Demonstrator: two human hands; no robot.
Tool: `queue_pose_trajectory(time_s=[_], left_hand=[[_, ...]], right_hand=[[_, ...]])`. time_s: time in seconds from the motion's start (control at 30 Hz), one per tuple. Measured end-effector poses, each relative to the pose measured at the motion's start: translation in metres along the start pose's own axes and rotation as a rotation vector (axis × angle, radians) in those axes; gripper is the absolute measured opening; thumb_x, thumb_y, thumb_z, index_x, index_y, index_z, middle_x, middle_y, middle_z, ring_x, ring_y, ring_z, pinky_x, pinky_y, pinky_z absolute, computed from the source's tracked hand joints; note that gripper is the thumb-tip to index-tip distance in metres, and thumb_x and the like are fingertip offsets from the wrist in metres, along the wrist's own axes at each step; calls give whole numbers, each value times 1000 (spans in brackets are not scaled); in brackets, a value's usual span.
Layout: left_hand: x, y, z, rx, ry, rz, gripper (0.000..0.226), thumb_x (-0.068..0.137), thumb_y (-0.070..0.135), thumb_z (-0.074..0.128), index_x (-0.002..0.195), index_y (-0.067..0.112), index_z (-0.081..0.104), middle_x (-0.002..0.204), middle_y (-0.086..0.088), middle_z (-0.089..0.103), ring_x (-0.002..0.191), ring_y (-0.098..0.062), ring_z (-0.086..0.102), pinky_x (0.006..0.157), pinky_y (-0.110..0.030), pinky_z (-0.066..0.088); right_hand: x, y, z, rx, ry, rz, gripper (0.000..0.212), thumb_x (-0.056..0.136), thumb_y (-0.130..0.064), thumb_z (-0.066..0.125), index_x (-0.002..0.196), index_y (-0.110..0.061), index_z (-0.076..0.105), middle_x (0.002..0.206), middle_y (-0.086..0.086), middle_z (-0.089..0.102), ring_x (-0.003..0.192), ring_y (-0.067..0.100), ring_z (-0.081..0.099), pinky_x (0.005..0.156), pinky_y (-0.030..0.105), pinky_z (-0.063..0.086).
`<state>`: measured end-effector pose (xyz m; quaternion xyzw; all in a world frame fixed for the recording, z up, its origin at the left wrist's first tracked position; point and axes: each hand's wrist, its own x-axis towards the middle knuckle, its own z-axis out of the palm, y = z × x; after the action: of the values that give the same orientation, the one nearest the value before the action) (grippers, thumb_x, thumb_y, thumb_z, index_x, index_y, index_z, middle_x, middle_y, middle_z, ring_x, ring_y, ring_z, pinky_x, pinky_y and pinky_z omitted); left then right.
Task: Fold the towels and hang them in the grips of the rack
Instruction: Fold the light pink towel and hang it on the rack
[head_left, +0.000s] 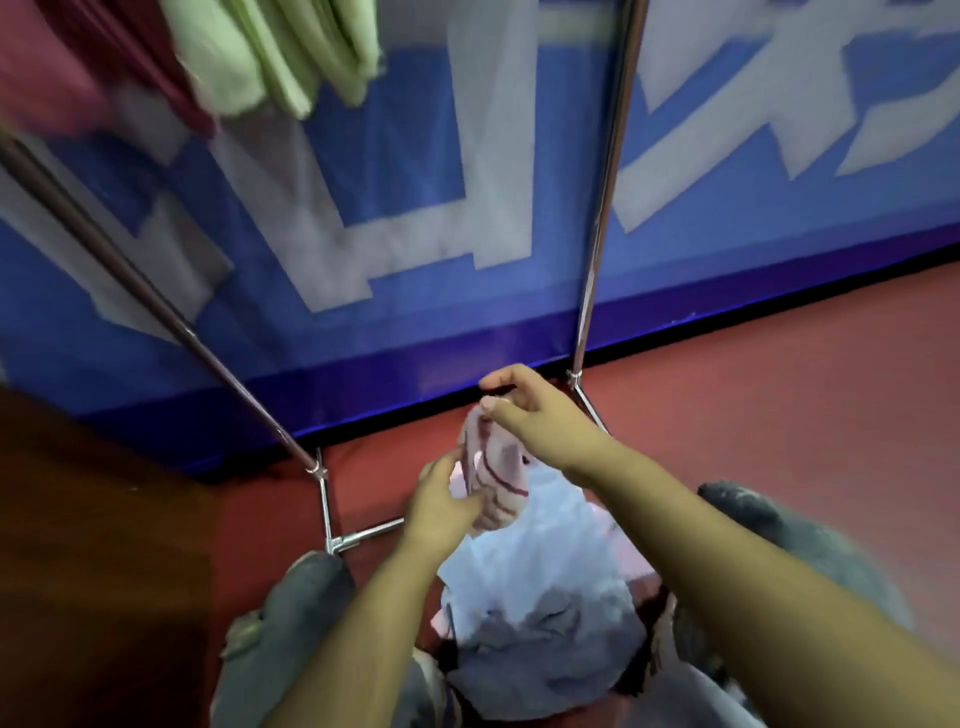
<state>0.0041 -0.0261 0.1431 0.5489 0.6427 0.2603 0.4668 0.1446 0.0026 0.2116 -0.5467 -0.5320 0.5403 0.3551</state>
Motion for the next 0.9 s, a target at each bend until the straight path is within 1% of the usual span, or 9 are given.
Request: queue_pose_trajectory(time_s=[0.13,0.2,0.3,0.37,0.47,0.57,0.7,0.8,0.9], left_hand=[[-25,55,-23,-98,90,171,48,77,4,65,116,30,52,110,5,55,106,-14,56,78,-4,42],[-37,80,-38,-112,81,227,58,76,18,72,126,32,48,128,7,50,120,-11,48,98,-24,42],[-62,121,-62,-252,18,291,74,74,53,70,138,31,40,139,14,44,127,-3,43,105,-30,39],[-72,146,-73,-335,-3,341,58,78,59,59,128,32,50,130,12,56,118,-2,52,95,-20,46],[-84,176,-84,-173,68,405,21,88,30,61,109,32,57,111,10,65,104,-2,59,78,-11,49],[-91,200,-93,-48,145,440,17,88,20,59,101,30,57,96,6,66,89,-4,62,66,-16,50],[-94,215,-107,71,215,468,9,86,14,55,91,19,61,86,-7,67,80,-21,64,58,-24,46],[-87,210,-119,146,283,446,10,81,9,51,83,2,58,78,-18,65,68,-25,57,52,-27,41],[-83,205,-124,124,258,430,11,81,7,53,70,12,54,65,-4,57,62,-17,48,53,-26,39]], right_hand=[[-30,-69,-14,-100,-17,-145,22,94,-19,52,116,-14,51,63,-7,50,44,-6,45,48,7,32],[-42,-96,-20,-134,-19,-208,25,95,-19,51,120,-14,50,64,-5,48,47,-2,43,50,11,32],[-57,-130,-27,-177,-12,-302,25,96,-20,50,121,-15,50,65,-1,47,54,9,40,53,22,34],[-63,-151,-31,-188,-2,-364,25,96,-20,49,120,-16,50,64,-2,48,50,2,43,51,16,35],[-69,-179,-34,-215,-2,-420,26,96,-20,49,122,-17,50,65,-4,50,52,-1,48,55,13,37],[-72,-199,-35,-267,-37,-459,26,95,-23,51,121,-22,52,63,-4,44,58,9,44,60,25,38],[-74,-217,-40,-266,-23,-467,23,93,-23,54,116,-25,57,58,-7,39,49,2,38,52,20,33],[-78,-227,-47,-176,-93,-464,18,93,-25,56,109,-26,61,68,9,41,60,13,44,59,28,37],[-82,-234,-51,-42,-166,-451,17,94,-20,55,108,-23,62,81,13,46,74,24,48,65,32,45]])
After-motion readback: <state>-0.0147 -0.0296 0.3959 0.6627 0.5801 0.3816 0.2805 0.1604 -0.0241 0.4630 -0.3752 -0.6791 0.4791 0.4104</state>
